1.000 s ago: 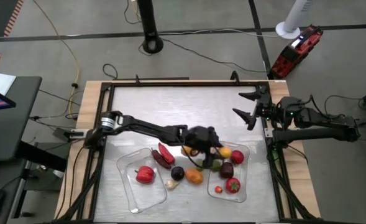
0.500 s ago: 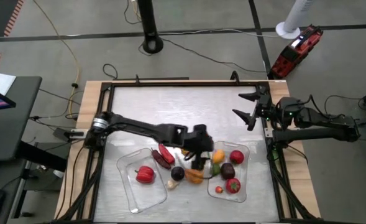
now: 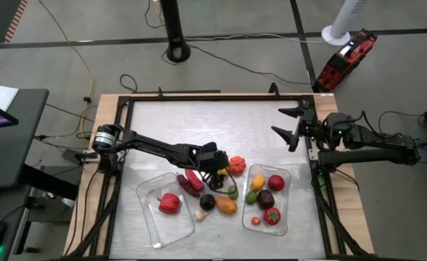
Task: Sort produce into baskets
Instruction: Put the lemon into the right transparent bin
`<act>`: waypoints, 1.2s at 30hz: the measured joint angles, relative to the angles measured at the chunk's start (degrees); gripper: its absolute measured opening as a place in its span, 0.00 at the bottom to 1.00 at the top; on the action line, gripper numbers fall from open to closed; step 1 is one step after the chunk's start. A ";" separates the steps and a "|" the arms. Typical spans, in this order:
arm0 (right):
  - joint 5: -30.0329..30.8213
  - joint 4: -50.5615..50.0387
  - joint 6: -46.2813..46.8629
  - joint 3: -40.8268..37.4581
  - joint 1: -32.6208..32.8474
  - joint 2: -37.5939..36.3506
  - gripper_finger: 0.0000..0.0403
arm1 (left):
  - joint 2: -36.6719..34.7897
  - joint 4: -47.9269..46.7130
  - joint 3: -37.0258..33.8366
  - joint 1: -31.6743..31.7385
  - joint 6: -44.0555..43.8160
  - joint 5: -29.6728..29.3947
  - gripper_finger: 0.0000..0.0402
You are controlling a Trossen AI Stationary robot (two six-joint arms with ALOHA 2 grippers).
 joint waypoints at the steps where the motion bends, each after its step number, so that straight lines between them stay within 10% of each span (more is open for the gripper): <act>1: -0.01 -0.01 -0.02 0.00 0.00 0.09 0.96 | 0.00 0.60 -1.13 0.32 -0.32 -0.24 0.71; 30: -0.01 -0.80 -0.02 0.00 0.00 0.49 0.96 | -6.44 -21.07 0.69 -1.75 2.72 -1.16 0.68; 36: -0.01 -0.60 0.02 0.00 0.00 0.48 0.96 | -6.32 -22.32 0.67 -0.06 -9.24 0.05 0.70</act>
